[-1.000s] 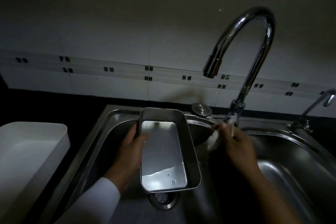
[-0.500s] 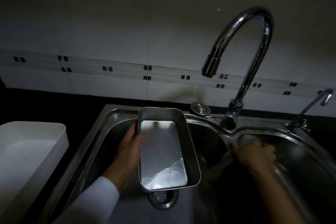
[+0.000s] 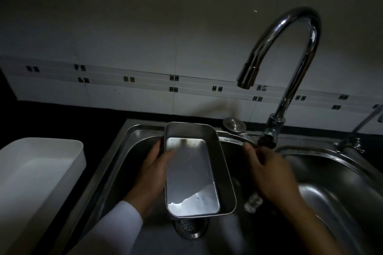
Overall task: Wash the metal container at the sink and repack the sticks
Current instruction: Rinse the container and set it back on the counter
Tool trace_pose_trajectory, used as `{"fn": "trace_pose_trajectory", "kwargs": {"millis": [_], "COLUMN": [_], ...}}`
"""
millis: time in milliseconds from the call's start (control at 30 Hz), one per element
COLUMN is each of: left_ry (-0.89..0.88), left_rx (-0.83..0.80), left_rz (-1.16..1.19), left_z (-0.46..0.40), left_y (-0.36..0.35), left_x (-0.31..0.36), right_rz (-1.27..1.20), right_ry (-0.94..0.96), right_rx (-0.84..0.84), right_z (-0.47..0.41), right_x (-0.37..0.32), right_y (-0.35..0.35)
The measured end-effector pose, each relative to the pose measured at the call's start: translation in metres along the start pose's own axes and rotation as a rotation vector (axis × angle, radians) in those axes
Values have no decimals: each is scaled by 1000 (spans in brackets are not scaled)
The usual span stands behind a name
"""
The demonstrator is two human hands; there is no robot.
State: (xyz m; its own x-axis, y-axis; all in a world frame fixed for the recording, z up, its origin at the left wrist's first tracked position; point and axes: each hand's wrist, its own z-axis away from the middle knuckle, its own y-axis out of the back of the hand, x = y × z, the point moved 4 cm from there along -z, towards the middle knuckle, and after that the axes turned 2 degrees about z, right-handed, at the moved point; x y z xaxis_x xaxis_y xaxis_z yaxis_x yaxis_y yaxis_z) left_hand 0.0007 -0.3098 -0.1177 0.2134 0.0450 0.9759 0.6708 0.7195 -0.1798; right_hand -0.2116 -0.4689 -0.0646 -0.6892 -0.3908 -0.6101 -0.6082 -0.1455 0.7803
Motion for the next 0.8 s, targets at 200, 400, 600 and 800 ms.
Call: {"fn": "trace_pose_trajectory", "kwargs": {"millis": [200, 400, 600, 800], "left_ry": [-70, -20, 370, 440], "left_rx": [57, 0, -159, -203], "left_rz": [-72, -215, -66, -140], "left_z": [2, 6, 13, 9], "left_y": [8, 7, 8, 11], "left_x": [3, 8, -7, -21], "right_rz": [-311, -349, -169, -426], "right_ry": [31, -110, -252, -349], "right_rx": [-518, -782, -930, -619], "right_z": [19, 28, 35, 17], "right_x": [-8, -7, -2, 10], "right_y": [-61, -65, -43, -31]}}
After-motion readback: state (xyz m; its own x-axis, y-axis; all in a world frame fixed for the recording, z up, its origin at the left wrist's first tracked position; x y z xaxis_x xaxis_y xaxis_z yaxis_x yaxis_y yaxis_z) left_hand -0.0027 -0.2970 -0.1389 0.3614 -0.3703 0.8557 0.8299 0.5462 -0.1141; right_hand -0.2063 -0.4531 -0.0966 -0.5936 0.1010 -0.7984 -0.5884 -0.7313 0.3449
